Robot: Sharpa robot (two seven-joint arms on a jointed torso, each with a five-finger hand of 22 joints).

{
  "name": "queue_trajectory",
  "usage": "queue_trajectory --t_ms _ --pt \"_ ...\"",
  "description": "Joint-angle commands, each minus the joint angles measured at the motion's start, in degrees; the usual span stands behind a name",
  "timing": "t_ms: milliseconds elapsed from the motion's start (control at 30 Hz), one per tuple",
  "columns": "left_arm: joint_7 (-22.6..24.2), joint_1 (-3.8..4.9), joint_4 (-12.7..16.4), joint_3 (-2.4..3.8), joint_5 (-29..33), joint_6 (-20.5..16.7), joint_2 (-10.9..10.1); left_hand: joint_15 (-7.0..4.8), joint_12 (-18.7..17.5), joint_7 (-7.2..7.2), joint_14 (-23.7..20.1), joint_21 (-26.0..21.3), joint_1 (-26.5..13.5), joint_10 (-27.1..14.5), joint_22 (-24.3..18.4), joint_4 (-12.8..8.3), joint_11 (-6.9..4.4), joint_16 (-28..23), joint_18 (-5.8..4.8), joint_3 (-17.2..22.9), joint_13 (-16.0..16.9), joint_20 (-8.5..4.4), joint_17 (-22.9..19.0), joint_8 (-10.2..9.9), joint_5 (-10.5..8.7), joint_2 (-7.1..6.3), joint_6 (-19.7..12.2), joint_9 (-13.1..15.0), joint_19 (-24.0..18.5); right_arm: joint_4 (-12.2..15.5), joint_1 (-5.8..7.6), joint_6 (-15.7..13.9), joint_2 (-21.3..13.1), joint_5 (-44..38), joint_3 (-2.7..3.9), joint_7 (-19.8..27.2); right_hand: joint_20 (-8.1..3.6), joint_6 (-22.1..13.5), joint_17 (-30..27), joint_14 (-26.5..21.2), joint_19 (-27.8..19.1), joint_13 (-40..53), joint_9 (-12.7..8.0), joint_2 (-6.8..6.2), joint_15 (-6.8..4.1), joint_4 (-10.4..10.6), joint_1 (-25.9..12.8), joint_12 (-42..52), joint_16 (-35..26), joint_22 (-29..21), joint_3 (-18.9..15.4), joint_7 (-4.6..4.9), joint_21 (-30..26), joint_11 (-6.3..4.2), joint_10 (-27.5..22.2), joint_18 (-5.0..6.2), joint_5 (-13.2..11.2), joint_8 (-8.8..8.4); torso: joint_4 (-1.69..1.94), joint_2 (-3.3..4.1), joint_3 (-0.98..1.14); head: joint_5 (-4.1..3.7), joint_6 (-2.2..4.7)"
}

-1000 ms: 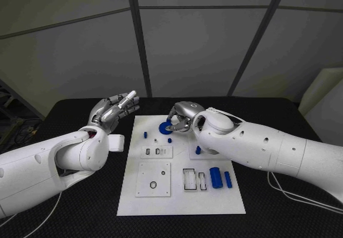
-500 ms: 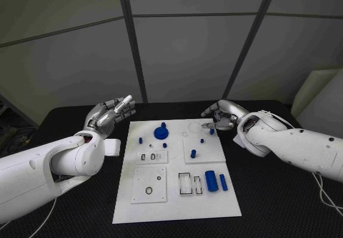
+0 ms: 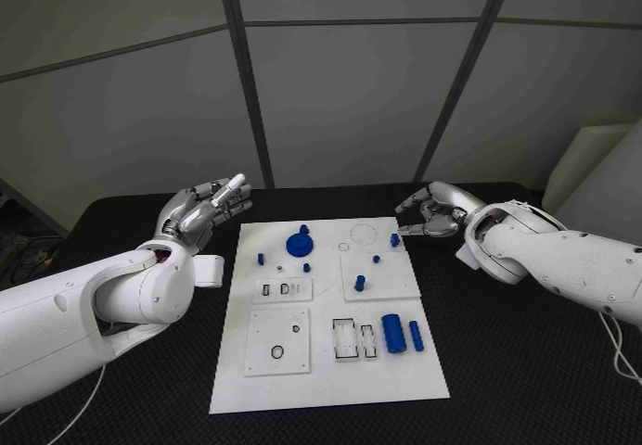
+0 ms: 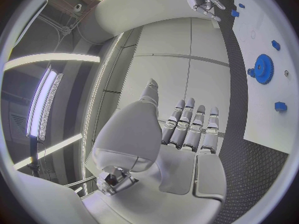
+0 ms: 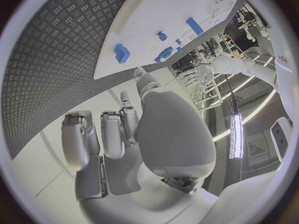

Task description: Assemble the parts on the task board

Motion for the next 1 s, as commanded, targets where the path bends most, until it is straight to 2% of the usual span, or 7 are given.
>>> queue_trajectory --t_ms 33,167,433,600,700,1000 --pt "0.55 0.08 -0.09 0.06 -0.24 0.84 0.14 -0.07 -0.19 1.89 0.47 0.29 0.02 0.18 0.08 -0.24 -0.03 -0.11 0.48 0.0 0.0 -0.06 0.07 -0.15 0.17 0.73 0.43 0.09 0.28 -0.62 -0.19 2.53 0.3 -0.71 0.0 1.41 0.26 0.06 4.93 3.82 5.94 5.09 -0.08 0.02 0.36 -0.32 0.81 -0.24 0.15 15.08 -0.03 0.04 0.18 -0.04 -0.16 -0.43 -0.12 0.07 0.13 0.04 -0.12 -0.11 -0.15" --pt "0.55 0.08 -0.2 0.06 -0.24 0.81 0.15 -0.07 -0.19 1.89 0.47 0.29 0.02 0.18 0.08 -0.24 -0.03 -0.11 0.48 0.0 0.0 -0.06 0.07 -0.15 0.17 0.73 0.43 0.09 0.28 -1.17 -0.62 3.22 0.55 -1.35 0.0 1.24 0.26 0.07 4.93 3.82 5.94 5.09 -0.08 0.03 0.36 -0.33 0.84 -0.25 0.15 15.08 -0.02 0.04 0.18 -0.04 -0.16 -0.43 -0.11 0.08 0.0 0.01 -0.09 0.07 -0.25" --pt "0.57 0.08 -0.39 0.06 -0.24 0.76 0.18 -0.07 -0.19 1.89 0.47 0.29 0.02 0.18 0.08 -0.24 -0.03 -0.11 0.48 0.0 0.0 -0.06 0.07 -0.15 0.17 0.73 0.43 0.09 0.28 -1.87 -0.97 4.21 0.95 -1.95 0.0 0.88 0.26 0.42 5.05 3.85 5.94 5.2 -0.01 0.34 0.35 -0.3 0.84 -0.11 0.2 15.08 0.05 0.01 0.18 -0.05 -0.08 -0.43 -0.13 0.24 0.02 -0.02 -0.1 -0.09 -0.49" --pt "0.6 0.07 -0.59 0.06 -0.24 0.73 0.16 -0.08 -0.2 1.88 0.47 0.34 0.06 0.2 0.08 -0.35 -0.05 -0.11 0.49 -0.02 0.0 -0.06 0.07 -0.17 0.17 0.76 0.36 0.09 0.34 -2.17 -1.17 4.63 1.27 -2.4 0.0 0.65 0.23 1.12 5.24 3.89 5.94 5.44 0.11 0.8 0.3 -0.32 0.81 0.18 0.27 15.08 0.17 -0.08 0.18 -0.12 0.1 -0.43 -0.13 0.47 0.02 0.01 -0.07 0.01 -0.52" --pt "0.58 0.07 -0.65 0.06 -0.24 0.73 0.21 -0.08 -0.2 1.88 0.47 0.34 0.06 0.2 0.08 -0.35 -0.05 -0.11 0.49 -0.02 0.0 -0.06 0.07 -0.17 0.17 0.76 0.36 0.09 0.34 -2.46 -1.23 4.47 1.52 -2.65 0.0 0.49 0.18 1.72 5.33 3.91 5.94 5.62 0.18 1.5 0.24 -0.32 0.77 0.4 0.31 15.08 0.41 -0.16 0.18 -0.2 0.24 -0.43 -0.08 0.59 0.01 -0.02 -0.07 0.04 -0.6" --pt "0.53 0.07 -0.76 0.06 -0.24 0.7 0.29 -0.08 -0.2 1.88 0.47 0.34 0.06 0.2 0.08 -0.35 -0.05 -0.11 0.49 -0.02 0.0 -0.06 0.07 -0.17 0.17 0.76 0.36 0.09 0.34 -3.06 -1.28 5.04 2.02 -3.28 0.0 0.08 0.09 2.8 5.65 3.98 5.94 6.0 0.28 2.21 0.13 -0.45 0.65 0.88 0.44 15.08 0.64 -0.33 0.18 -0.35 0.52 -0.43 -0.08 0.8 0.01 -0.03 -0.11 0.02 -0.72"
